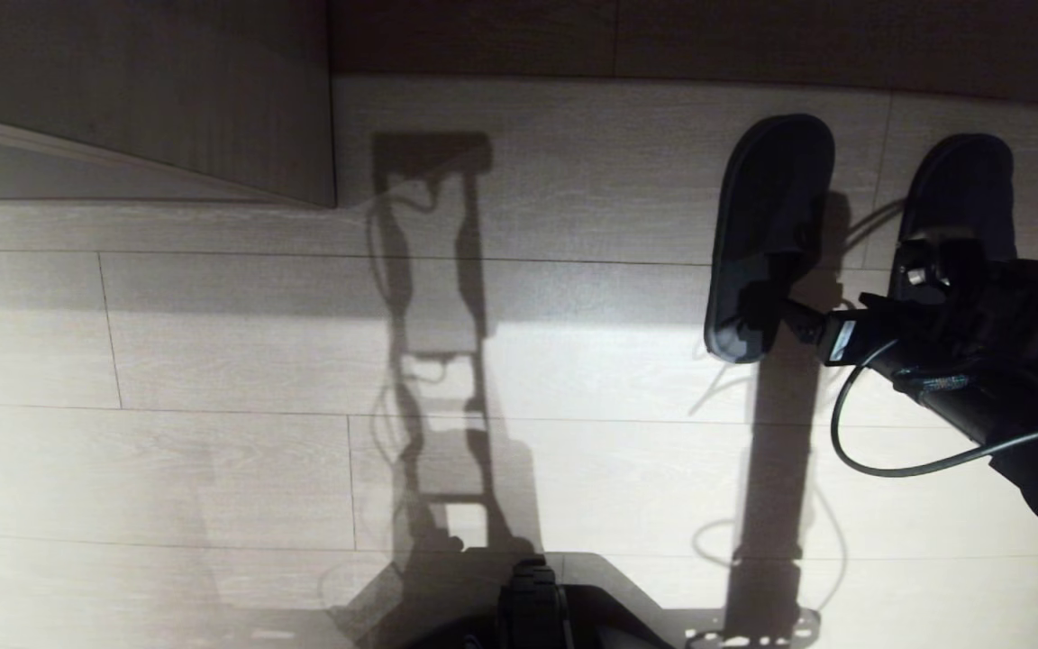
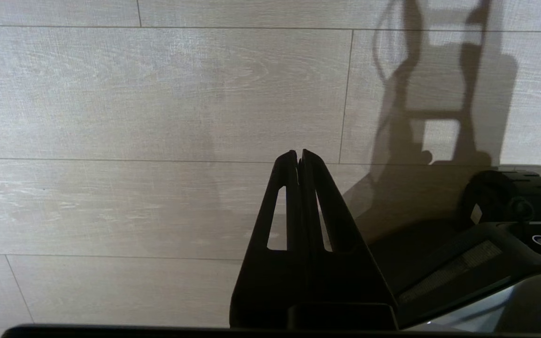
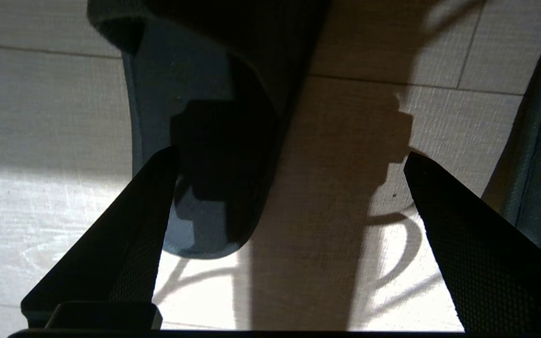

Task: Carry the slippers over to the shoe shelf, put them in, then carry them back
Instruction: Pick up the slippers on the floor

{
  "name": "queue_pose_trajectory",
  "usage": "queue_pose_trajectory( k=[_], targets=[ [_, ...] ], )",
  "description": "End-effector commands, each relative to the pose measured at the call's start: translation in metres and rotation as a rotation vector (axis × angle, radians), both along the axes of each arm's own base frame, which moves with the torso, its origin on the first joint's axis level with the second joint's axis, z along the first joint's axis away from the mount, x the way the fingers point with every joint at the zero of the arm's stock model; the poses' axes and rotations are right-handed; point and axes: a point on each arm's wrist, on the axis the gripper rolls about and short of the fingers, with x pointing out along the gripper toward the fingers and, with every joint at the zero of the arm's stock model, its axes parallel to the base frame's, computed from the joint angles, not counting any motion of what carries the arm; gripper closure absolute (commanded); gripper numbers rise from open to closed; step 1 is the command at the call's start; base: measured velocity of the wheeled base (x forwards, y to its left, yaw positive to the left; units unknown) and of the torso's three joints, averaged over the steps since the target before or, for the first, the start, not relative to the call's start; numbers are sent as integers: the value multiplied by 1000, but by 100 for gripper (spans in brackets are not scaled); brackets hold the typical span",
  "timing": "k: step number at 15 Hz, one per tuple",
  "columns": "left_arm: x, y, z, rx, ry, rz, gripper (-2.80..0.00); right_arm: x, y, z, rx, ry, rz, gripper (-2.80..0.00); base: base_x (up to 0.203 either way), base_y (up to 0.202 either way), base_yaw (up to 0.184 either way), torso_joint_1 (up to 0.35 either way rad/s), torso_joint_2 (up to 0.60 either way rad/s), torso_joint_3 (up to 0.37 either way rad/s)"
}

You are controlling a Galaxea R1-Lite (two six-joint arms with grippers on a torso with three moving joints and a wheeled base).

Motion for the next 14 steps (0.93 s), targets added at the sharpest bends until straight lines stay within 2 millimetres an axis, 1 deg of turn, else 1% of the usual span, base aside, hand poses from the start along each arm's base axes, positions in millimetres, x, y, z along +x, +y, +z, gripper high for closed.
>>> queue_pose_trajectory(
  k=[1, 3, 6, 10, 11, 14],
  targets=[
    [0, 0, 0, 0, -1, 1, 0, 2, 0, 1, 0, -28, -1, -280, 0, 0, 0, 0, 0, 0],
    [0, 0, 0, 0, -1, 1, 0, 3, 0, 2, 1, -39, -1, -280, 0, 0, 0, 0, 0, 0],
    [0, 0, 0, 0, -1, 1, 0, 10, 0, 5, 17, -89, -4, -280, 0, 0, 0, 0, 0, 0],
    [0, 0, 0, 0, -1, 1, 0, 25, 1, 4, 23, -115, -8, -280, 0, 0, 0, 0, 0, 0],
    [0, 0, 0, 0, -1, 1, 0, 26, 1, 4, 23, -116, -8, -280, 0, 0, 0, 0, 0, 0],
    [0, 0, 0, 0, -1, 1, 0, 38, 3, -2, 25, -144, -17, -280, 0, 0, 0, 0, 0, 0]
  ],
)
